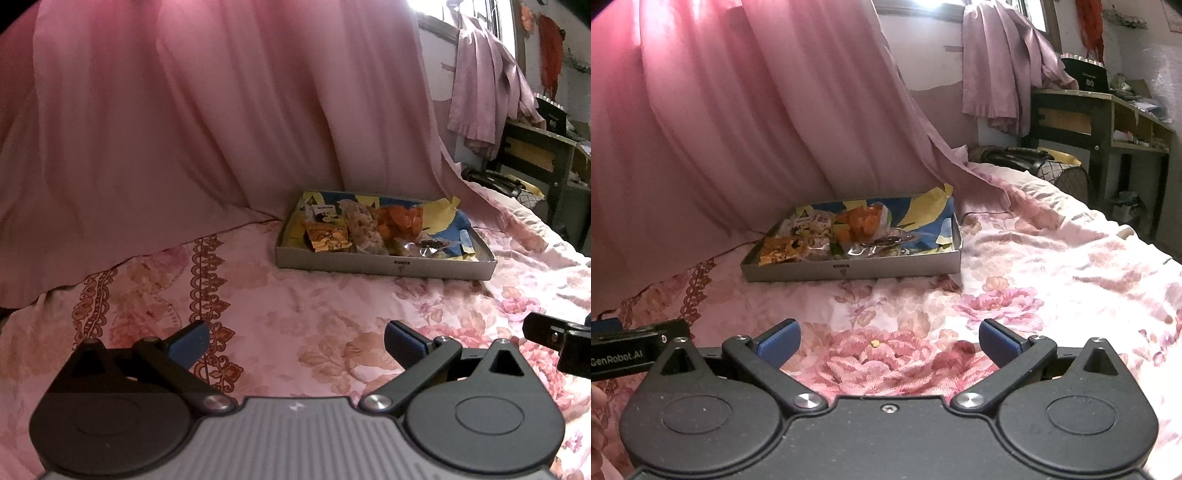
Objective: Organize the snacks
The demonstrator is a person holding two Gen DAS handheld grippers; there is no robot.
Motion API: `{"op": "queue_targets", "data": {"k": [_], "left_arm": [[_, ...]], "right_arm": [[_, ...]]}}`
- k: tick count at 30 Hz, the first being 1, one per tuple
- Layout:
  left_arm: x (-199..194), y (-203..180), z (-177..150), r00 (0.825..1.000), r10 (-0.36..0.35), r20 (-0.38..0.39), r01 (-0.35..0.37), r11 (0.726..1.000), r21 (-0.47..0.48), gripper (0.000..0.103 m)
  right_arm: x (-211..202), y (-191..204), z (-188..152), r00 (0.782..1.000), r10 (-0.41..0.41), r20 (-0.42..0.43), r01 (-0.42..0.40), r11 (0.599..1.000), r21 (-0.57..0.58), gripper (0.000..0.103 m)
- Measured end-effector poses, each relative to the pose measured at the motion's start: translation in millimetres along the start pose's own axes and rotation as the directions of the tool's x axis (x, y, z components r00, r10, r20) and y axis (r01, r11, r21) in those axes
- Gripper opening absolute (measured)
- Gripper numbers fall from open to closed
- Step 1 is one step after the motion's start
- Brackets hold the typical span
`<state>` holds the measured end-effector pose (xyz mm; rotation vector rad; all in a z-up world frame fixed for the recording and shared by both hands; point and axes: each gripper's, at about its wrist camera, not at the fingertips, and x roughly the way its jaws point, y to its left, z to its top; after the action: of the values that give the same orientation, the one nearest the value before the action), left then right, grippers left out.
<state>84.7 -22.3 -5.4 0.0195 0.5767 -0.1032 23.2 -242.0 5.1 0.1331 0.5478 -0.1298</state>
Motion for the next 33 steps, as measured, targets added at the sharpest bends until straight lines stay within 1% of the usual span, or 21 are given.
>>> {"op": "queue_targets", "data": {"k": [33], "left_arm": [[-0.5,0.7,1.2,1.000,0.000,0.000,0.000,1.000,0.001,0.103]], "right_arm": [[3.4,-0.8,-2.0,1.000,-0.005,-0.013,0.005,1.000,-0.001,0.102]]}}
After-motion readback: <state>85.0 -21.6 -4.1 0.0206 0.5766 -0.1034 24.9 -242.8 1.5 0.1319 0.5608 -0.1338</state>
